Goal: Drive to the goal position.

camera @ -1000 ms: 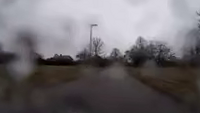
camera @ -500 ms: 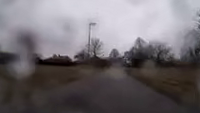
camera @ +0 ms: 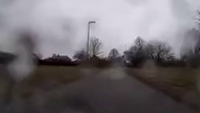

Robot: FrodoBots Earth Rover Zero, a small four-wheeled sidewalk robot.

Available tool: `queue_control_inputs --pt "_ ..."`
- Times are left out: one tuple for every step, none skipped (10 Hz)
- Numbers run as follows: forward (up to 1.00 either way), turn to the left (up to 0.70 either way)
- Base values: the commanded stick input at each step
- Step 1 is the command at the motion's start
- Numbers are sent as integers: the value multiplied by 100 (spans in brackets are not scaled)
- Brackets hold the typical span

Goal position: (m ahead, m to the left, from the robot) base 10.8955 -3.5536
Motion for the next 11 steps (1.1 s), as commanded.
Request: queue_control_inputs --pt "70 0" --pt "70 0" --pt "70 0" --pt "70 0" --pt "70 0" --pt "70 0" --pt "70 0" --pt "70 0" --pt "70 0" --pt "70 0" --pt "70 0"
